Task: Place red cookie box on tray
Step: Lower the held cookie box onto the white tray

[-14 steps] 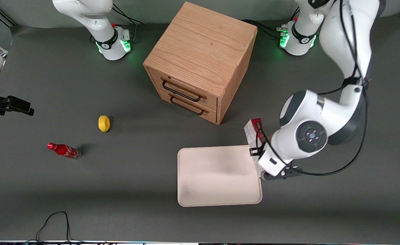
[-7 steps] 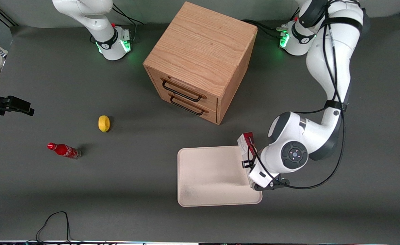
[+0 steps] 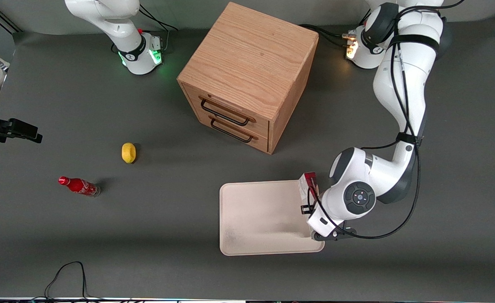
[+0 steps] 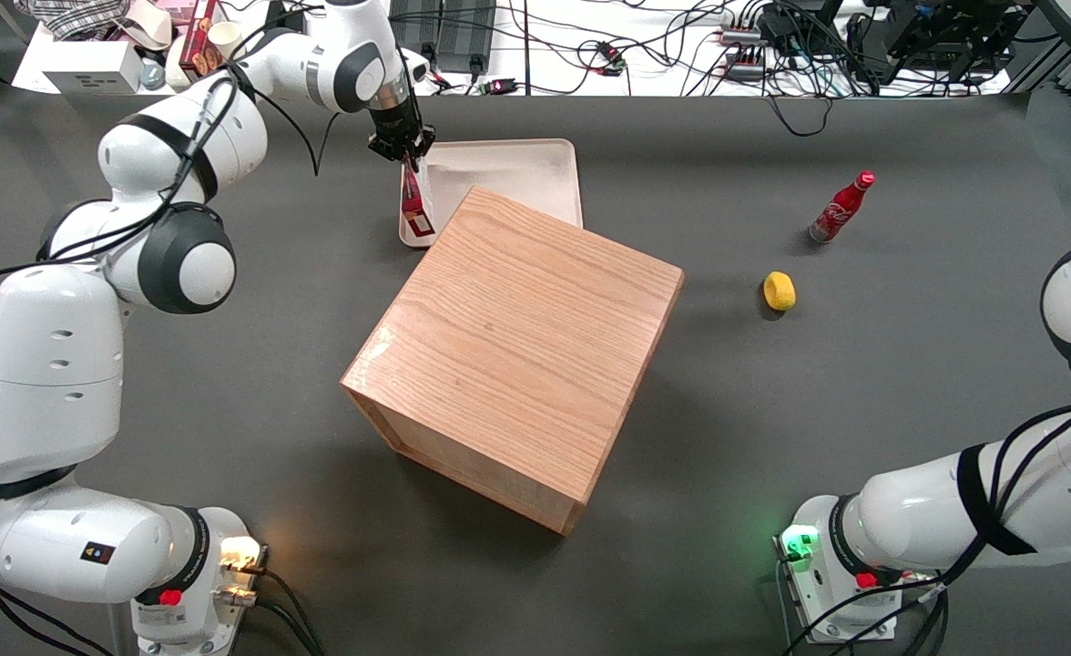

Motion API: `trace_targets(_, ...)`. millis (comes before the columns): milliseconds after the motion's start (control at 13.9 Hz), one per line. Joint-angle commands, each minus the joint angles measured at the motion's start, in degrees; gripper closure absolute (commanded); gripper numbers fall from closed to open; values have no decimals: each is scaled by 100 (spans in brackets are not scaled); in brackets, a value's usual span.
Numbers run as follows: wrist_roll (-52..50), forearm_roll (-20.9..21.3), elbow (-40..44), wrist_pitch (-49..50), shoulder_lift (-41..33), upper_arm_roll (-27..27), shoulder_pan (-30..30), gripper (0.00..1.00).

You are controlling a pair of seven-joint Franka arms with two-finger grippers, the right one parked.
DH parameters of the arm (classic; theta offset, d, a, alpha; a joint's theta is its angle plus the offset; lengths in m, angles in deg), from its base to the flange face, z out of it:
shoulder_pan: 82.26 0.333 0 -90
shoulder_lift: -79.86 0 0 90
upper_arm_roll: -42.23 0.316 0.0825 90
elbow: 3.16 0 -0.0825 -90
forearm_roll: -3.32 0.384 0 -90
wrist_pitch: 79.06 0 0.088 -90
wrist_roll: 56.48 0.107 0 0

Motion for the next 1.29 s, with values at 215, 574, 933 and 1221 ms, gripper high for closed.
trace_targets(215,59,50,273,-121,264,126,-181,100)
trace_targets(574,51,42,264,-147,290,126,-181,100)
trace_targets(933,94,50,238,-147,290,126,-163,1)
trace_targets(1221,121,50,229,-138,282,126,-155,0)
